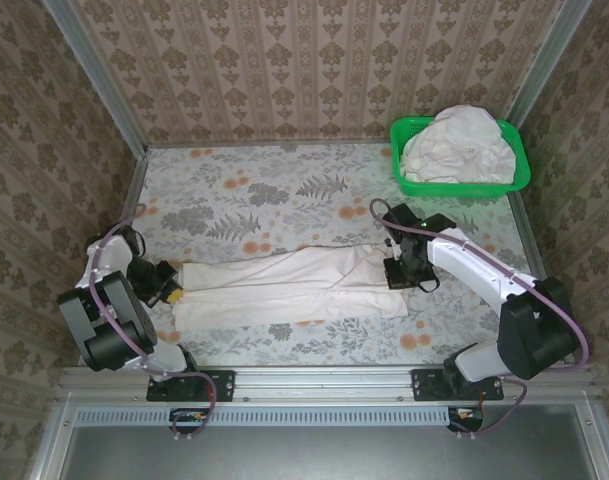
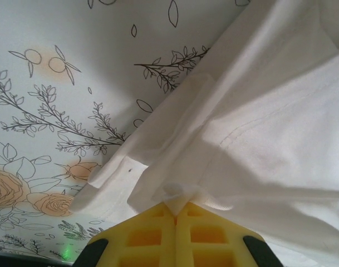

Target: Fold and stack the t-shirts

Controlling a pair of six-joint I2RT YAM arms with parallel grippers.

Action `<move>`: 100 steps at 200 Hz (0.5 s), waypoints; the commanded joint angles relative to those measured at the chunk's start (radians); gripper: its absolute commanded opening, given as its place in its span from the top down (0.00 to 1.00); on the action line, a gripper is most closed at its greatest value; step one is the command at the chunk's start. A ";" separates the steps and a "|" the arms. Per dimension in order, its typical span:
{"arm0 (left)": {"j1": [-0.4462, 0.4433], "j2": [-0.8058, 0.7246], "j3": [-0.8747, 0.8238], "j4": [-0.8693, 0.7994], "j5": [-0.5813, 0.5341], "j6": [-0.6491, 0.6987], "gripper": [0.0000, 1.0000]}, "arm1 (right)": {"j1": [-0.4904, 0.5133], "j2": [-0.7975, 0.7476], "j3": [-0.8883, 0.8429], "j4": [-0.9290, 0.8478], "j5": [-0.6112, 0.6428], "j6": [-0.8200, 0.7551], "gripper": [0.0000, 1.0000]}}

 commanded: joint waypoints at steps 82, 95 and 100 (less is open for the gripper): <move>-0.001 -0.061 0.027 0.014 -0.012 -0.002 0.34 | -0.016 -0.028 0.083 0.029 0.053 0.126 0.29; -0.020 -0.103 0.046 0.021 -0.019 -0.028 0.18 | -0.031 -0.026 0.104 0.072 0.021 0.182 0.28; -0.031 -0.117 0.054 0.024 -0.022 -0.036 0.12 | -0.034 -0.015 0.115 0.091 0.005 0.201 0.28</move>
